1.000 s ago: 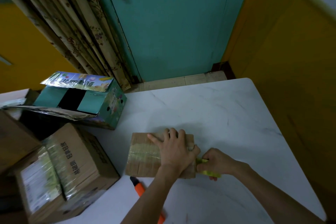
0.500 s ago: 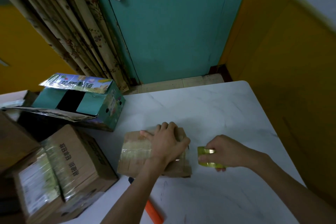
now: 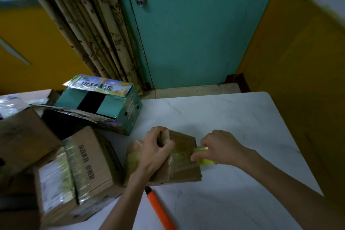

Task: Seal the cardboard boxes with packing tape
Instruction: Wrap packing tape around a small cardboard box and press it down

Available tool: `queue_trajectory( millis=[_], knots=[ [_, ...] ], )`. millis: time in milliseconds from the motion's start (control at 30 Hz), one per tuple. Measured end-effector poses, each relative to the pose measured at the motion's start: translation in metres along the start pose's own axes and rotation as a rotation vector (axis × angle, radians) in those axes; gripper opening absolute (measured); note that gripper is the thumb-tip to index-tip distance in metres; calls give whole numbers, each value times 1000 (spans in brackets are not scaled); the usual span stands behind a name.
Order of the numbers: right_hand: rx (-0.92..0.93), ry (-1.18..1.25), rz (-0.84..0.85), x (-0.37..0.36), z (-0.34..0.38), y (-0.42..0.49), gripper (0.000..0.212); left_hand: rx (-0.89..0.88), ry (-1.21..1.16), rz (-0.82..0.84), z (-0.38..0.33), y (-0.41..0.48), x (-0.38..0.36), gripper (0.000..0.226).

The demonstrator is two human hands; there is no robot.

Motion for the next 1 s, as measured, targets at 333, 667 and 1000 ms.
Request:
queue_trajectory(
  millis=[333,667,1000],
  knots=[
    [-183,-58,-111,-51,-68,6,75,1,-3,12,-6,0,-9,26],
    [-373,237,-434,-97,-13,24,72,35,-170,-21,-2,-7,30,37],
    [-321,116,-393,-44,12,38,63,120,-516,-173,37,-16,42,45]
  ],
)
Point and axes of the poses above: each hand's wrist, its own y-axis towards the middle knuckle, its own x-axis out of the back of the hand, z = x × y, the point moved 8 cm from there along y, towards the middle knuckle, and after that the axes turned 9 degrees about -y, right-handed, at the moved point
